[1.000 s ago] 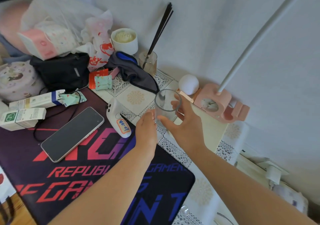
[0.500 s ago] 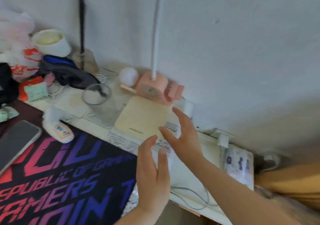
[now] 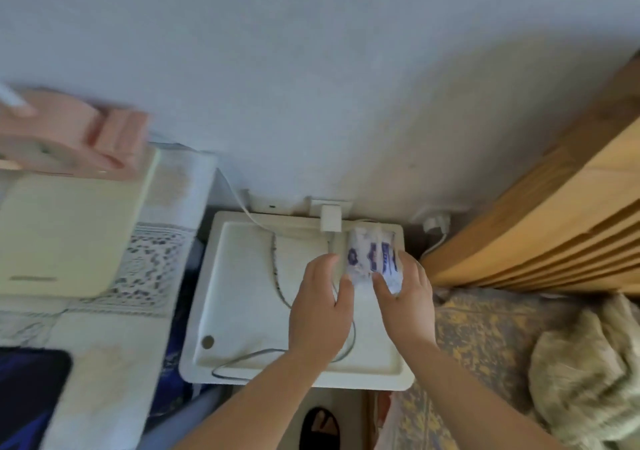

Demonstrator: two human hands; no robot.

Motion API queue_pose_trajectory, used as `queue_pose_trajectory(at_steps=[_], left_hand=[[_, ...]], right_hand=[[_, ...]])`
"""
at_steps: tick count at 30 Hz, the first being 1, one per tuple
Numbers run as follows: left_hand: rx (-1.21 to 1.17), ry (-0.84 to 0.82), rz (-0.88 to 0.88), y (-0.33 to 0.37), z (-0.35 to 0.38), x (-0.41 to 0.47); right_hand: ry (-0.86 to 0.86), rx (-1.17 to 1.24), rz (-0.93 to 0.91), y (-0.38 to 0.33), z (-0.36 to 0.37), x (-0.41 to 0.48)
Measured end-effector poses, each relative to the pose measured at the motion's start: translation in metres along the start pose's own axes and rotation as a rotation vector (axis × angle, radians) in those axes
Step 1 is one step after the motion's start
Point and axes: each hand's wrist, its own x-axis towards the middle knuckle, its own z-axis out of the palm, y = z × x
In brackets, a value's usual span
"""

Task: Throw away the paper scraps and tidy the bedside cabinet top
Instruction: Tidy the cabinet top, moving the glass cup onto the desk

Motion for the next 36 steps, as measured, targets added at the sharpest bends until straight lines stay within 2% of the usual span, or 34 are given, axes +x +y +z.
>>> queue_pose_trajectory(at_steps=[5,12,17,21,25,29,33,36], left_hand=[[-0.09,-0.146,-0.136,-0.007,0.058,0.037],[-0.084,0.016,-0.191,-0.028,0.092,0.062],[-0.124,0.029,-0.233,-0.029,0.1,0.07],[-0.205,0.043,-0.249,-0.016,0.1,0.065],[-0.31,0.057,-0.163,-0.006,0.09,0.055],[-0.301,0.202,-0.118,0.006,0.064,0.042],[-0.307,0.416,-0.126,-0.007,0.015,0.035],[-0.26,0.521,-0.213,-0.033,-0.023,0.041]], right_hand=[[0.011,0.039,0.145,0.032,0.019,0.017],[0.075,0.012,0.182,0.051,0.04,0.028],[0.153,0.036,0.186,0.055,0.046,0.029],[0.195,0.151,0.256,0.047,0.046,0.026],[0.262,0.38,0.315,0.023,0.034,0.017],[0.245,0.547,0.309,-0.007,0.03,0.006],[0.088,0.637,0.213,-0.047,0.05,-0.007],[-0.058,0.624,0.12,-0.073,0.078,-0.023]])
